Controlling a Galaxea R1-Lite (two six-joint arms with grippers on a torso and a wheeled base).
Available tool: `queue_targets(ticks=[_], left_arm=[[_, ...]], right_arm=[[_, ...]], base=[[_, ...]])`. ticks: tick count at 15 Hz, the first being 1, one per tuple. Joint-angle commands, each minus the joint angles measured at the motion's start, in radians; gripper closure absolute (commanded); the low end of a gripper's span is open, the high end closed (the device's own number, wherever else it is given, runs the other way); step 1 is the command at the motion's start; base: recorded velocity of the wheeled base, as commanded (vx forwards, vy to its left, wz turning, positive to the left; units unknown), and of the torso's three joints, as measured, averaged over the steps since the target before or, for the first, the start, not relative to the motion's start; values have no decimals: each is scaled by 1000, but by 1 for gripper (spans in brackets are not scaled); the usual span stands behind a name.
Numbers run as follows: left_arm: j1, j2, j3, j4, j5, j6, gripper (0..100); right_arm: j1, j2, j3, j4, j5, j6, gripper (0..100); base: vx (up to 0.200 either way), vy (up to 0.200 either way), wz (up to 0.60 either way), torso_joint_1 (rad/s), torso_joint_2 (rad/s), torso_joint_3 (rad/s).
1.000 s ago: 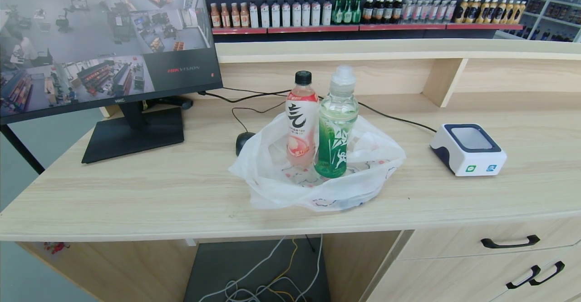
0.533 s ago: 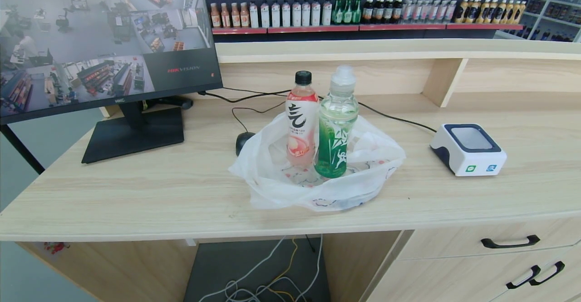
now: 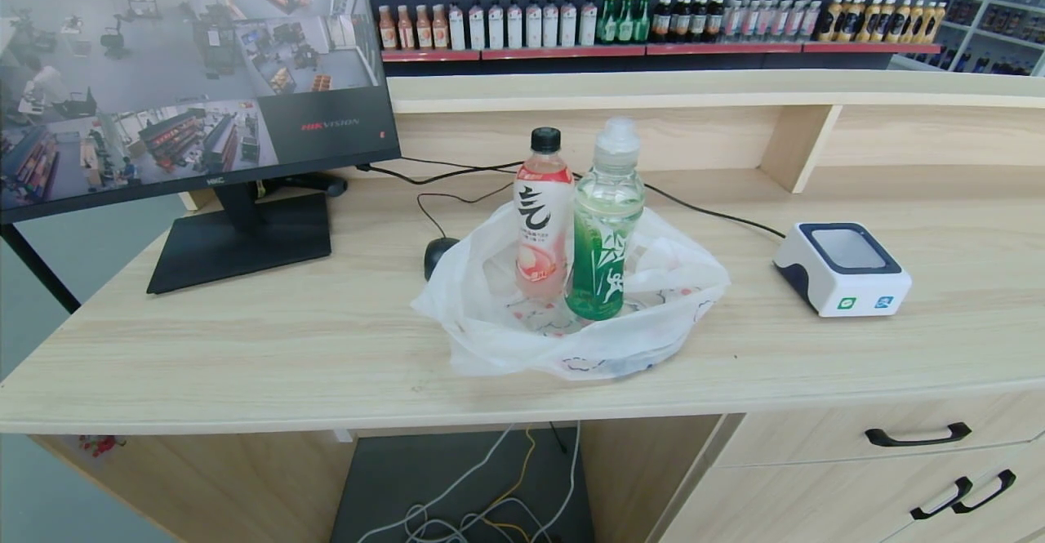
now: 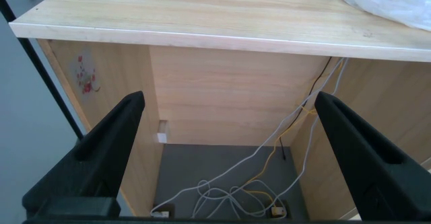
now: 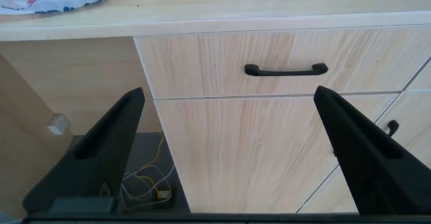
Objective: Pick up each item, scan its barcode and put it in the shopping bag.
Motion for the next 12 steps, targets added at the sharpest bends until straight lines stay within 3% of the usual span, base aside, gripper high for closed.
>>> queue_targets(ticks=[1, 11, 12], left_arm=[[0, 0, 0, 0, 0, 0, 0], [0, 0, 0, 0, 1, 0, 0], [-2, 0, 0, 0, 0, 0, 0]], right_arm=[[1, 1, 0, 0, 0, 0, 0], [1, 1, 0, 0, 0, -2, 0], [1, 1, 0, 0, 1, -2, 0]], base=[[0, 0, 0, 0, 0, 0], [0, 0, 0, 0, 0, 0], [0, -200, 0, 2, 2, 2]])
